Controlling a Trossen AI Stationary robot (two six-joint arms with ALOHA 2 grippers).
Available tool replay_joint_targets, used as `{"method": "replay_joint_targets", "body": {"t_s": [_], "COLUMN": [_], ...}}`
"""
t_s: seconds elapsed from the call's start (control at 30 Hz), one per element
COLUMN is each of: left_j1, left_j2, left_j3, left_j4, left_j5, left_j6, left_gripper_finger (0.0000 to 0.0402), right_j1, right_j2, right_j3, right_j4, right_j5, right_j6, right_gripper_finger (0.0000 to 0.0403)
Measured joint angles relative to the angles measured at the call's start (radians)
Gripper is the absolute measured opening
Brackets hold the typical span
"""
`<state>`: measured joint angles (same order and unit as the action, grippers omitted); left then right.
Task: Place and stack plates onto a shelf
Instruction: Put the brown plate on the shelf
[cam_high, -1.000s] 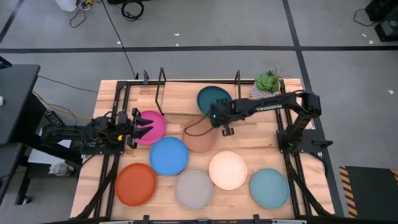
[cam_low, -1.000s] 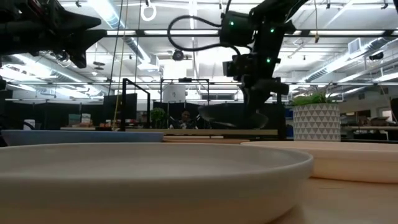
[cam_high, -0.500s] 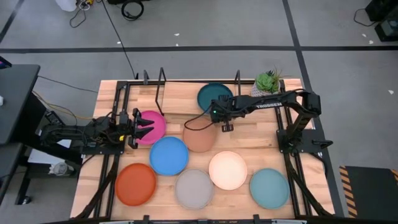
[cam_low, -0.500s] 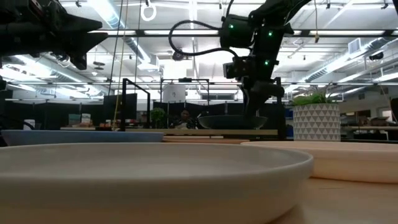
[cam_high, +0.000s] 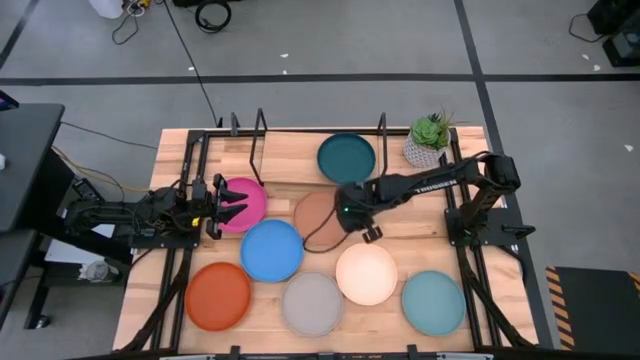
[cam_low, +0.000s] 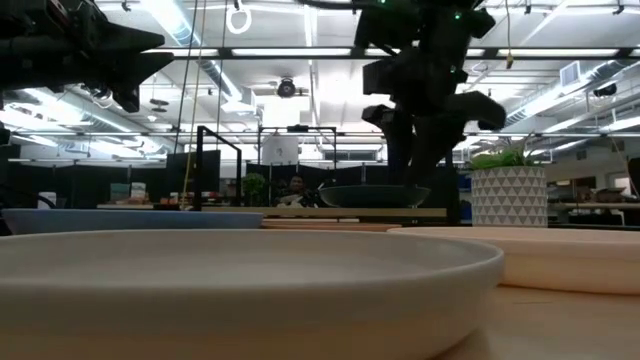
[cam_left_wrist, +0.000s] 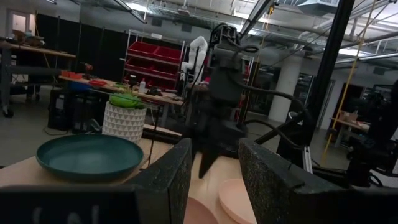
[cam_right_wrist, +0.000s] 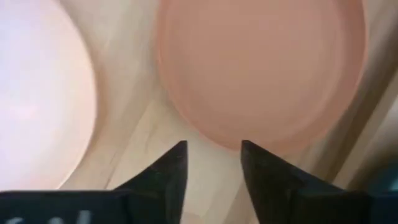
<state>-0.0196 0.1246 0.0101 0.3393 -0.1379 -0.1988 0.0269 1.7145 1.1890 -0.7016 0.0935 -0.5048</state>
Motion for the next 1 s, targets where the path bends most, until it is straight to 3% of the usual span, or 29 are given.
{"method": "replay_joint_targets", "body": {"t_s": [0.13, 0.3, 0.73, 1.0], "left_j1": [0.0, 0.0, 0.0, 0.0], "left_j2": [0.0, 0.0, 0.0, 0.0], "left_j3": [0.0, 0.0, 0.0, 0.0], "left_j4": [0.0, 0.0, 0.0, 0.0], "left_j5": [0.0, 0.0, 0.0, 0.034], "left_j6": [0.001, 0.001, 0.03, 0.064], "left_gripper_finger": [0.0142, 0.0142, 0.0142, 0.0142], "right_j1": [0.054, 0.089, 0.064, 0.027], "right_j2": [0.001, 0.001, 0.002, 0.002], "right_j3": [-0.076, -0.162, -0.285, -0.321], "right_j4": [0.151, 0.297, 0.462, 0.507], "right_j5": [0.047, 0.067, 0.088, 0.019], "right_j6": [-0.089, -0.153, -0.163, -0.206], "right_gripper_finger": [0.0194, 0.0193, 0.0122, 0.0077]}}
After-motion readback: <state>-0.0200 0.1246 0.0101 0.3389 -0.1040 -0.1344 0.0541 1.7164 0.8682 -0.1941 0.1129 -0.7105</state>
